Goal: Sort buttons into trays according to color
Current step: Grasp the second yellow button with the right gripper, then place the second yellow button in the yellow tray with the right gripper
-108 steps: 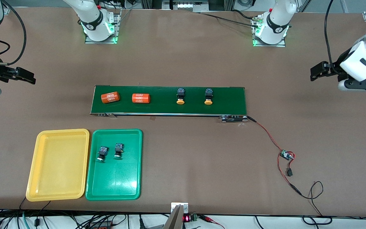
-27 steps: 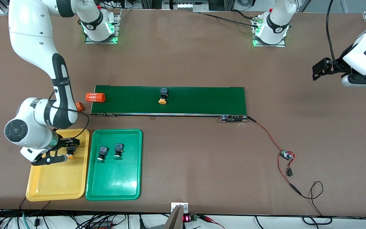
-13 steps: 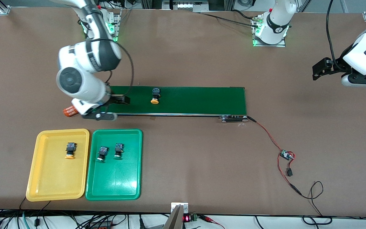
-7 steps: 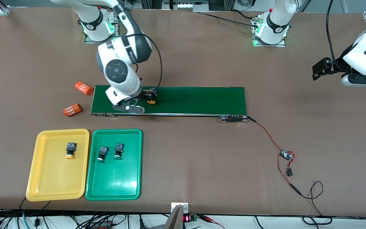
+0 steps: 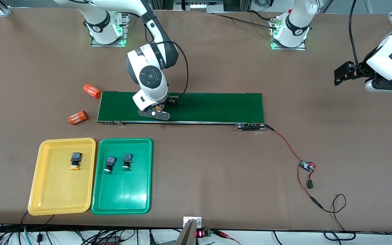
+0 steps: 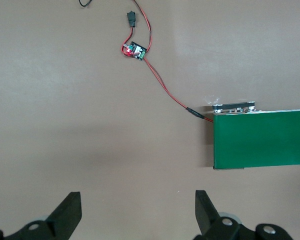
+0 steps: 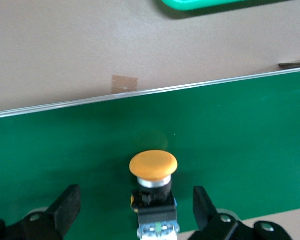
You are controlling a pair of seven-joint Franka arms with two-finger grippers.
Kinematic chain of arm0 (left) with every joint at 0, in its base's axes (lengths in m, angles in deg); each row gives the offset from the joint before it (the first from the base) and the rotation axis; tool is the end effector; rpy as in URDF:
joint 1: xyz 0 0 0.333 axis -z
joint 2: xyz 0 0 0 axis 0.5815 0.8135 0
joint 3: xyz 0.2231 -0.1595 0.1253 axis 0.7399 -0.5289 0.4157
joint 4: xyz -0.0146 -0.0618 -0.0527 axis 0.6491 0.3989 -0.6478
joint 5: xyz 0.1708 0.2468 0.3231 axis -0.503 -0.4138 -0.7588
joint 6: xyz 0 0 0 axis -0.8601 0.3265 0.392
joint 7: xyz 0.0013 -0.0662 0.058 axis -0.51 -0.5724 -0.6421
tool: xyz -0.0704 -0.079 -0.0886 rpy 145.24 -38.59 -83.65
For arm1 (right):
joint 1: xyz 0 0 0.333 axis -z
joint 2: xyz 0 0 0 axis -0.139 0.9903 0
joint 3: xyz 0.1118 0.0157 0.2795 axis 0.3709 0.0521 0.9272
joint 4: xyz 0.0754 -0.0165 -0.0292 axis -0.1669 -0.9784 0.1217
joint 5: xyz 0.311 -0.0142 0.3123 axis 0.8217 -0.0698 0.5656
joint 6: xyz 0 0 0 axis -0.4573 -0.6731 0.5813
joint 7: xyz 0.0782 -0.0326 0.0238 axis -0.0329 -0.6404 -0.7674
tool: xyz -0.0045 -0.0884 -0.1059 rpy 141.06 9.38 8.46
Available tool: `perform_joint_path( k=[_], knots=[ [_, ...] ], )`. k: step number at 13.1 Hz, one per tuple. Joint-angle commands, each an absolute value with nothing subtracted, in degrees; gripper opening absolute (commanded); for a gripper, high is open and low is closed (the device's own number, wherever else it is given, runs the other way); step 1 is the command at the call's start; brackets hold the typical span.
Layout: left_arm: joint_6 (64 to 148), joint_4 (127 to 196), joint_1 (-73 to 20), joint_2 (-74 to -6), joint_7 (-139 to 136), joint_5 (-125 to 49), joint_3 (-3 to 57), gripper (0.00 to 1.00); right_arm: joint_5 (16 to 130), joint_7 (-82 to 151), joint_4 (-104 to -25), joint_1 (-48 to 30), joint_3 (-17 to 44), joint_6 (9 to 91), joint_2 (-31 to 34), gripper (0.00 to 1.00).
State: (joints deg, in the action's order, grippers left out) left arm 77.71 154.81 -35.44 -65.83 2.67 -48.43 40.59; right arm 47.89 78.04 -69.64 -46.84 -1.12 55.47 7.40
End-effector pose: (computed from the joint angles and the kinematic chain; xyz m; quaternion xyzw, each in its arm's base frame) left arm 0.5946 -0.0481 0.5567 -0.9992 0.0248 0.0285 0.0145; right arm 0.5267 0.3854 0.1816 0.9929 -0.0778 -0.0694 0.0574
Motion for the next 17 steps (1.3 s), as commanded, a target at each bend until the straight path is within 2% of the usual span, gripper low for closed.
perform_joint_path(
  k=[1,3,4,6,7,9,12,16,17],
  knots=[
    [76.41,153.9,-35.29,-66.14,2.24,-50.17,40.31,1.0,48.2,77.75,-72.86,-47.29,-1.6,56.95,6.48,1.0],
    [76.23,153.9,-35.3,-66.14,2.24,-50.17,40.23,1.0,48.28,77.58,-74.1,-47.2,-1.6,57.12,6.13,1.0],
    [76.23,153.9,-35.3,-66.14,2.24,-50.17,40.23,1.0,48.28,77.4,-74.45,-46.94,-1.6,57.04,6.04,0.9],
    [76.15,153.9,-35.38,-66.14,2.33,-50.17,40.32,1.0,48.37,76.61,-74.71,-46.77,-1.69,56.6,5.95,0.31],
    [76.15,153.9,-35.38,-66.14,2.24,-50.17,40.32,1.0,48.37,76.52,-74.72,-46.68,-1.78,56.42,5.43,0.24],
    [75.97,153.9,-35.47,-66.14,2.33,-50.17,40.32,1.0,48.37,76.34,-74.37,-45.72,-2.13,56.16,4.03,0.16],
    [75.97,153.9,-35.47,-66.14,2.24,-50.17,40.32,1.0,48.37,74.07,-72.27,-41.25,-2.13,56.16,2.53,0.14],
    [75.97,153.9,-35.47,-66.14,2.24,-50.17,40.32,1.0,48.11,64.77,-68.05,-29.4,-2.13,56.16,3.23,0.1],
    [76.14,153.9,-35.47,-66.14,2.24,-50.17,40.32,1.0,48.37,62.13,-65.69,-25.71,-2.13,56.16,5.32,0.05]
  ],
)
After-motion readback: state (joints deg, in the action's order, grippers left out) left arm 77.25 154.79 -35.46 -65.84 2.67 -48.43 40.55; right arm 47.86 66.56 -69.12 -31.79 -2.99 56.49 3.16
